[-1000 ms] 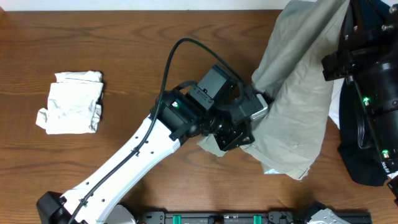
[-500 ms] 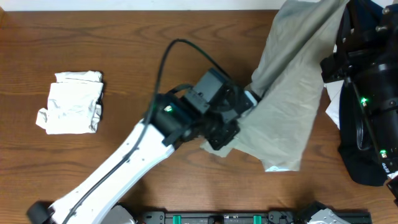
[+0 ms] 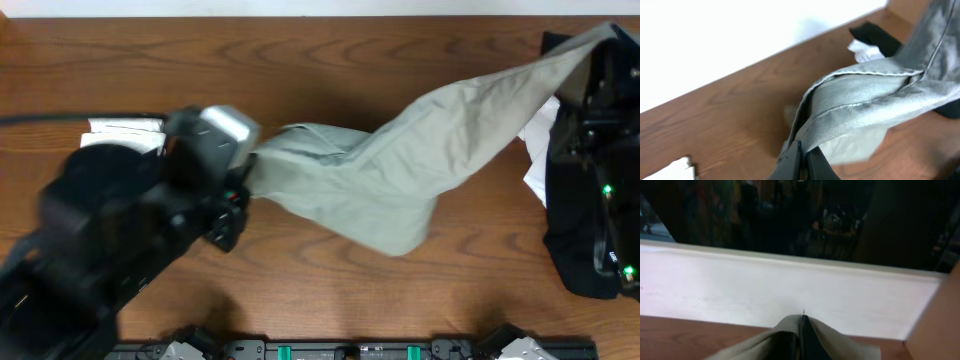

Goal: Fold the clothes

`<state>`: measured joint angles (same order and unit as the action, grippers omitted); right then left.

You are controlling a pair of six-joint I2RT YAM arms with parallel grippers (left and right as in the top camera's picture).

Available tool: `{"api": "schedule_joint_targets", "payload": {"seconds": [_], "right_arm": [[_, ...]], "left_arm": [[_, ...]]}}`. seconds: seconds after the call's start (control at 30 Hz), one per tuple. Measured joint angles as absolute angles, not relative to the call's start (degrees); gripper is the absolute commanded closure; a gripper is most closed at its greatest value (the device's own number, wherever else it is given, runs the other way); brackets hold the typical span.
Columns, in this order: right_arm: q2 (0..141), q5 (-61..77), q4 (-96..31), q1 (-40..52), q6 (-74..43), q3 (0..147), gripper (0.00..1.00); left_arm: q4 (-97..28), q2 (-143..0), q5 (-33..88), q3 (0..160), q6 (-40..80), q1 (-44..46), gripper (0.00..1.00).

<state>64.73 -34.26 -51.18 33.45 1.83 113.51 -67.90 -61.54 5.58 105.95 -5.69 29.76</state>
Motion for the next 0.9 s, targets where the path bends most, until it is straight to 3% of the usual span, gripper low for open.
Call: {"api": "schedule_joint_targets", "payload": {"seconds": [0.43, 0.9], "right_arm": [[56.29, -35.92, -68.03, 33.45, -6.7, 113.54, 0.99], [56.97, -39.48, -67.61, 33.45, -8.99, 113.54, 0.99]], "left_arm": [[-74.43, -58.06, 3.86, 116.46, -2.94, 29.34, 0.94], [-74.54, -60.77, -1.39, 118.54, -2.81, 29.34, 0.94]]}}
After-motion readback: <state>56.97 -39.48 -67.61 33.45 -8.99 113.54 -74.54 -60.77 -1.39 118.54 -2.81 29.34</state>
